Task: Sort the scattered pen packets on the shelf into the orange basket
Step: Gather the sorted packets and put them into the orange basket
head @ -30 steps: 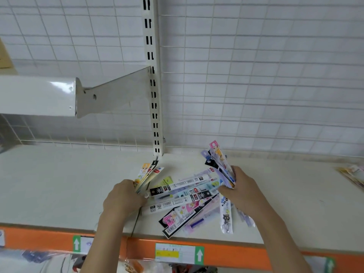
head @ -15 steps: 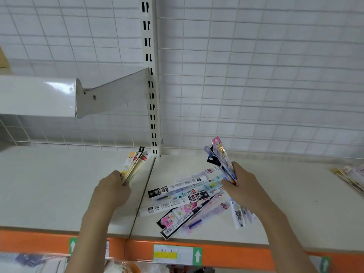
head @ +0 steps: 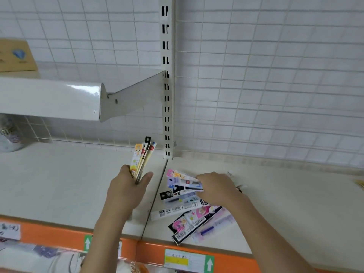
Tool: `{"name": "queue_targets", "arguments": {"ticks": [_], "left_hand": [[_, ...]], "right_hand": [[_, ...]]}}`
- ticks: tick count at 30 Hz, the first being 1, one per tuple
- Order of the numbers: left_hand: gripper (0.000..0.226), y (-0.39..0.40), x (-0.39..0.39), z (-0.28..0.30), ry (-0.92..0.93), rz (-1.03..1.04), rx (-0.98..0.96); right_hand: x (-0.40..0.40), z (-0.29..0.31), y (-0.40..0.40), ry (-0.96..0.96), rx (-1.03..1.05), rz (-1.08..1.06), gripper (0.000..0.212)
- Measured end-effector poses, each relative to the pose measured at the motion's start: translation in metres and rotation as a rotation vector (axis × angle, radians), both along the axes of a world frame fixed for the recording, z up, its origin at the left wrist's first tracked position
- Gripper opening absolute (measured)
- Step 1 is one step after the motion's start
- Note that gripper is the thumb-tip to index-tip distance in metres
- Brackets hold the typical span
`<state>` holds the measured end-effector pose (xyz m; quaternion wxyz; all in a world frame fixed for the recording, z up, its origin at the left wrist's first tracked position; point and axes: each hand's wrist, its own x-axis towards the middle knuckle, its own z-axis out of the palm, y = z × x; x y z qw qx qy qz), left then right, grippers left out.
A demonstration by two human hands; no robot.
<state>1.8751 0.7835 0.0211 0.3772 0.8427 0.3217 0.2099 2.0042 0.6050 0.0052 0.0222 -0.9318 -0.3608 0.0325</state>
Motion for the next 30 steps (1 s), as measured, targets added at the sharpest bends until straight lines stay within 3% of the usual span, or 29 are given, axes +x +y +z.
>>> {"name": "queue_targets", "arguments": {"ticks": [10, 21, 30], "left_hand": [[0.033, -0.025, 0.023, 0.011, -0.053, -0.006, 0.048], [0.016, -0.130, 0.074, 0.023, -0.290, -0.086, 0.072], [0.024, -0.318, 0.131, 0.011, -0.440, -0.199, -0.153]], "right_hand": [[0.011, 0.004, -0.011, -0.114, -0.043, 0.070, 0.023], [0.074, 0.021, -0.151, 0.068, 0.551, -0.188, 0.006], [0.096, 0.014, -0.314, 0.148, 0.951, -0.270, 0.030]]}}
